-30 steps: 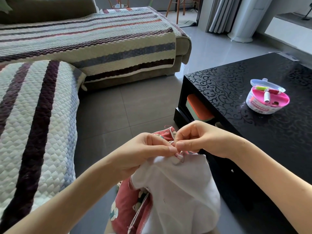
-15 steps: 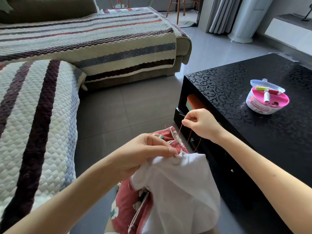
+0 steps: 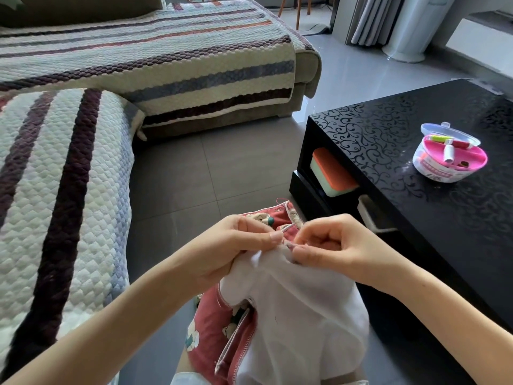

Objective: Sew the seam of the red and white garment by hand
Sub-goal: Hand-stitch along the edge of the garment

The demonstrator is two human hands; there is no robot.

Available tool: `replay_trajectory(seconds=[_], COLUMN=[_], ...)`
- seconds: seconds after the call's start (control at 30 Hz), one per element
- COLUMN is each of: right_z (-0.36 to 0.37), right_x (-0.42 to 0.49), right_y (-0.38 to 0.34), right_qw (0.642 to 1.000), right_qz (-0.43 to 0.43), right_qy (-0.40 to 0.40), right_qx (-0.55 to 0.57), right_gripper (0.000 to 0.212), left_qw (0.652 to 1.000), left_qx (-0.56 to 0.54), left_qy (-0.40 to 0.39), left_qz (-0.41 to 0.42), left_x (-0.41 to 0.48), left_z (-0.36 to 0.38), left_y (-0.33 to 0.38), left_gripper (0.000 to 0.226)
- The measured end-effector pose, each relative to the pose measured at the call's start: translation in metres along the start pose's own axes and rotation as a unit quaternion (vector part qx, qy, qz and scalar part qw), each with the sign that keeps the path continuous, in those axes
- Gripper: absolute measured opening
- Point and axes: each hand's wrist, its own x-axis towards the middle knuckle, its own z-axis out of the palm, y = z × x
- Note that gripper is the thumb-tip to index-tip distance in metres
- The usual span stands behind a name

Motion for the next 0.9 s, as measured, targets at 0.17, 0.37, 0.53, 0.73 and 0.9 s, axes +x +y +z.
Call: replay_trajectory(seconds=[0.17,0.37,0.53,0.73,0.9], right_z=[-0.007,-0.007,-0.004,-0.003,-0.002], right_x=[-0.012,-0.018,-0.021,-0.025,-0.026], right_y=[-0.011,-0.014,-0.012,-0.015,-0.017], right_qw=[0.994,0.991,0.992,0.993,0.994], right_qz=[0.024,0.066,0.075,0.066,0.063], right_qy=[-0.009,0.033,0.045,0.043,0.034], right_qx=[0.109,0.115,0.093,0.087,0.081], right_gripper=[0.01,0.014,0.015,0.012,0.012], left_qw=[1.0,0.999,0.999,0.999,0.998], left_qx=[0.013,0.009,0.001,-0.02,-0.045], left_qy=[0.004,0.025,0.031,0.033,0.043], left_qz=[0.013,0.021,0.02,0.025,0.011], left_x=[-0.006,-0.01,-0.007,-0.003,0.001], left_z=[0.0,0.009,0.013,0.018,0.028], left_y=[0.0,-0.003,-0.006,-0.011,-0.007], left_gripper=[0.007,0.008,0.007,0.022,0.026])
